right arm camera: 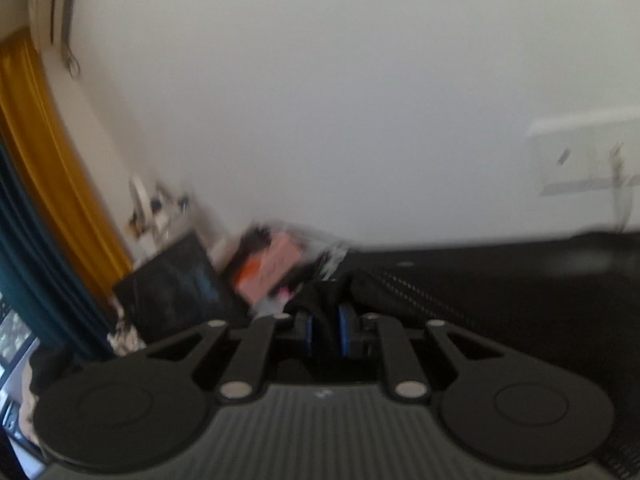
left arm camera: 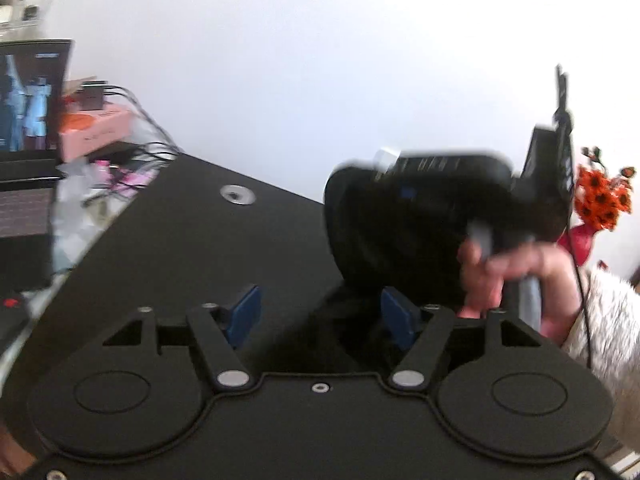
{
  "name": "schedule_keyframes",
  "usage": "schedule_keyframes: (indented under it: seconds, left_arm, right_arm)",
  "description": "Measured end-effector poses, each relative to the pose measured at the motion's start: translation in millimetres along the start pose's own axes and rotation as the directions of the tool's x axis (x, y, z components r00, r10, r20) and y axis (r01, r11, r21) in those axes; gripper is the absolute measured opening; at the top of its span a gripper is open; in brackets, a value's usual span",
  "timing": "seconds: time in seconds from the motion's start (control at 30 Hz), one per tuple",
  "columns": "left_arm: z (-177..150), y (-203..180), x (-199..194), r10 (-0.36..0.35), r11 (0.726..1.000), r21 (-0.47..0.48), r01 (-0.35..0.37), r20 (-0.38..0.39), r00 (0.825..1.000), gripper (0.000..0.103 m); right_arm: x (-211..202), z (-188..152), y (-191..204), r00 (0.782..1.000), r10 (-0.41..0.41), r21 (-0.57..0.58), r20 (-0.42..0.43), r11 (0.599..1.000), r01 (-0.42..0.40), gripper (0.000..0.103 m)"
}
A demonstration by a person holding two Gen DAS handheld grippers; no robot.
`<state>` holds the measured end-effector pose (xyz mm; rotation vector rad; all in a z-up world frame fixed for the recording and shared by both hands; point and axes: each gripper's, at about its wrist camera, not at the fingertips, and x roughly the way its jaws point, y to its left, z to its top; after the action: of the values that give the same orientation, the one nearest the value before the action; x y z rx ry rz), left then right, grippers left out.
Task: Fold clothes
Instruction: 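Lower the black jeans onto the desk with both grippers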
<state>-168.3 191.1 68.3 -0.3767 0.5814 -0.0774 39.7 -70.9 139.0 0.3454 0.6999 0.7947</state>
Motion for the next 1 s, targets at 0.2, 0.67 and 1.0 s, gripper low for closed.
schedule_keyframes:
  seconds: [0.2,0.67,1.0]
  left_arm:
    - [36.0,4.9,-0.3,0.023,0.999,-0.031,-0.024,-0.054,0.998,0.075]
    - [56.2,30.1,-42.7,-0.039,0.996,-0.078,0.032,-0.094,0.995,0.089]
    - [61.8,-3.7,-10.6,-0.115,0.993,0.019,0.120,-0.178,0.977,0.095]
  right_arm:
    - [82.2,-54.3,14.3,0.984,-0.055,0.021,-0.167,0.998,0.060,0.013]
    - [25.4,-68.5,50.5,0.964,-0.248,0.020,0.095,0.969,0.247,0.091]
    - [-66.8,-65.7,50.9,0.881,-0.415,0.036,0.228,0.908,0.418,0.102]
